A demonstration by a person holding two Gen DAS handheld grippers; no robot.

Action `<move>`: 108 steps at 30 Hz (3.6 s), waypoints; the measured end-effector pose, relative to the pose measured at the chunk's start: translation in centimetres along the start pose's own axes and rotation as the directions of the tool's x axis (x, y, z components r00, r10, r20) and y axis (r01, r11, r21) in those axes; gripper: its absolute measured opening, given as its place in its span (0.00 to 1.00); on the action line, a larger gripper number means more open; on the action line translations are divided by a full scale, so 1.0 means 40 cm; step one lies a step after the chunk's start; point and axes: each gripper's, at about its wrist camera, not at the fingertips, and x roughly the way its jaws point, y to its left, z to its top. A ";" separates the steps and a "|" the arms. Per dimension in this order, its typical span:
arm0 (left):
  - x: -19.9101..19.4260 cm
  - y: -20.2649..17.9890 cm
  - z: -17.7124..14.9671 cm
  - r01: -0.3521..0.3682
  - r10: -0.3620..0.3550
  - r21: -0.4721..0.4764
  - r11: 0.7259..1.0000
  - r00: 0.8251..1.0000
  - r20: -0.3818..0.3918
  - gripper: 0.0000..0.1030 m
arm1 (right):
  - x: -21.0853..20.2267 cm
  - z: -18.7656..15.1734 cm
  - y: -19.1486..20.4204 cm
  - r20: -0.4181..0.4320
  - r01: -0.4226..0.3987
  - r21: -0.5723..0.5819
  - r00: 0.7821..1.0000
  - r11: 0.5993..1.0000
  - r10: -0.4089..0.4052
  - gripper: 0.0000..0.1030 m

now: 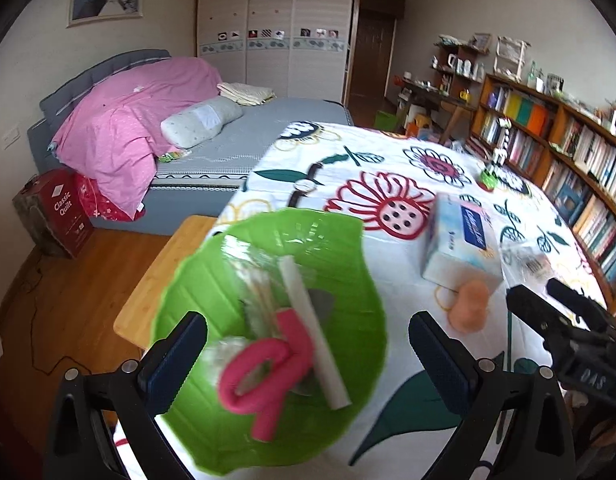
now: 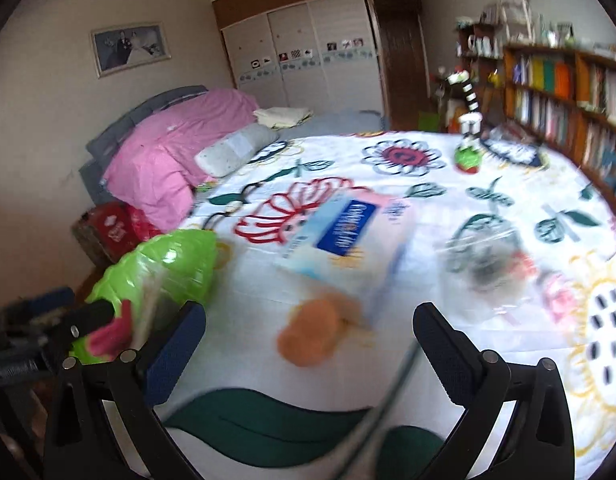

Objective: Organize soft objects
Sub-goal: 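Move both tools away from the tray back over the clear bags on the bed, then grasp the small clear bag with the pink item using the right tool, then grasp the large barcoded clear bag with the left tool while the right tool holds the small bag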

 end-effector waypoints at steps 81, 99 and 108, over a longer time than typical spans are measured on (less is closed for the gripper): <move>0.163 -0.585 0.008 0.284 -0.245 0.346 0.894 0.957 -0.154 1.00 | -0.111 -0.073 -0.621 -0.081 0.054 0.263 0.996 0.963 -0.034 0.16; 0.261 -0.648 0.040 0.347 -0.300 0.324 0.880 0.935 -0.189 0.57 | -0.137 -0.085 -0.622 -0.022 0.007 0.312 1.000 0.950 0.000 0.16; 0.231 -0.618 0.049 0.374 -0.340 0.272 0.887 0.926 -0.164 0.16 | -0.132 -0.087 -0.619 -0.022 0.013 0.311 1.000 0.950 -0.007 0.16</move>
